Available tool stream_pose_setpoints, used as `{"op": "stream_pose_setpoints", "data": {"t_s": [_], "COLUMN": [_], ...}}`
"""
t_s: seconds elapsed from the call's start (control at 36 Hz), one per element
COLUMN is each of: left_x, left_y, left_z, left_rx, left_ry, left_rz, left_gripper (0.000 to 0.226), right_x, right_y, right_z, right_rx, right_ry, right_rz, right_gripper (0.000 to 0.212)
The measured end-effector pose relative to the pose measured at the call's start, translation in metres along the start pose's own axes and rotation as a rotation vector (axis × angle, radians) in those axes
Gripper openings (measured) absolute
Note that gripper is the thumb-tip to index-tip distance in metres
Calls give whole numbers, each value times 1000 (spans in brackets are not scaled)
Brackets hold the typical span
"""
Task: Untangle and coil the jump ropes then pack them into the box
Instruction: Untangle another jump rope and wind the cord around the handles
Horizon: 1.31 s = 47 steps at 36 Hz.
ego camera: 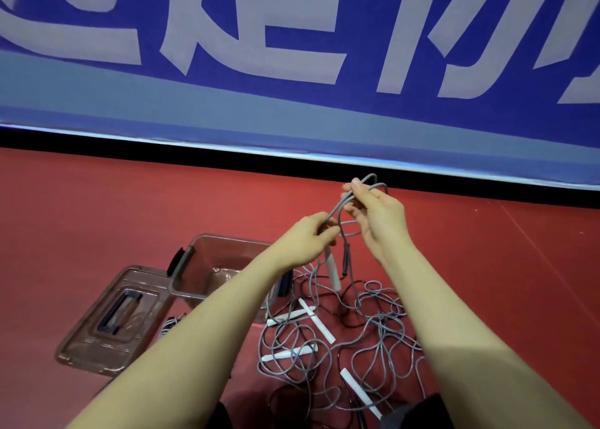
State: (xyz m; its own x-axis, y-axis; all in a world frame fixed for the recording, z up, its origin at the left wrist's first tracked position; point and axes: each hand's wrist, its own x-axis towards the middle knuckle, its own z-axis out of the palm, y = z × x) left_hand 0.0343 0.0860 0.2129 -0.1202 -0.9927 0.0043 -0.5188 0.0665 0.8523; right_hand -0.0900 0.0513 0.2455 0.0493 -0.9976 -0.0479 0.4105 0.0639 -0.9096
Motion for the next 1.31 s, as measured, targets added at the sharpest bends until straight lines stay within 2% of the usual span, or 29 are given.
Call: {"op": "stream_pose_setpoints", "data": {"t_s": [0.06, 0.14, 0.31, 0.42, 0.5, 0.53, 0.61, 0.64, 0.69, 0.81, 0.89, 0.94, 1.0, 1.11, 1.19, 1.31], "left_x": [1, 2, 5, 6, 9, 10, 11, 11, 11, 12, 11, 10, 9, 4, 2, 2], "left_y": [2, 5, 8, 8, 8, 9, 15, 18, 21, 25, 26, 22, 17, 9, 2, -3], "left_z": [3, 4, 2, -2, -6, -8, -18, -20, -22, -25, -29, -31, -32, -24, -12, 0], "left_rx": [-57, -125, -74, 15, 48, 55, 75, 78, 59, 35, -66, -81, -23, 203, 327, 288], "left_ry": [50, 82, 217, 243, 325, 362, 435, 441, 438, 422, 374, 385, 355, 158, 48, 82], "left_rz": [35, 70, 79, 97, 82, 75, 81, 94, 102, 68, 34, 105, 127, -2, -51, 32], "left_gripper": [4, 15, 14, 12, 13, 14, 16, 16, 17, 15, 43, 34, 24, 13, 23, 29], "right_x": [1, 2, 4, 5, 5, 4, 3, 1, -2, 3, 5, 4, 4, 3, 1, -1], "right_y": [-3, -7, -7, -6, 3, 8, 25, 29, 33, 37, 41, 39, 32, 18, 12, 5], "right_z": [-1, -3, -6, -7, -14, -18, -31, -34, -36, -35, -34, -32, -29, -23, -18, -8], "right_rx": [77, 136, 166, 127, -132, -312, -948, -1066, -1127, -1081, -977, -857, -697, -392, -207, -84], "right_ry": [14, 28, 14, -54, -139, -169, -325, -388, -444, -350, -305, -258, -199, -83, -34, -43], "right_rz": [10, 26, 81, 83, 120, 127, 117, 115, 117, 24, 47, 68, 63, 28, 39, 37], "right_gripper": [16, 15, 15, 25, 17, 14, 24, 21, 12, 24, 31, 30, 29, 24, 21, 20]}}
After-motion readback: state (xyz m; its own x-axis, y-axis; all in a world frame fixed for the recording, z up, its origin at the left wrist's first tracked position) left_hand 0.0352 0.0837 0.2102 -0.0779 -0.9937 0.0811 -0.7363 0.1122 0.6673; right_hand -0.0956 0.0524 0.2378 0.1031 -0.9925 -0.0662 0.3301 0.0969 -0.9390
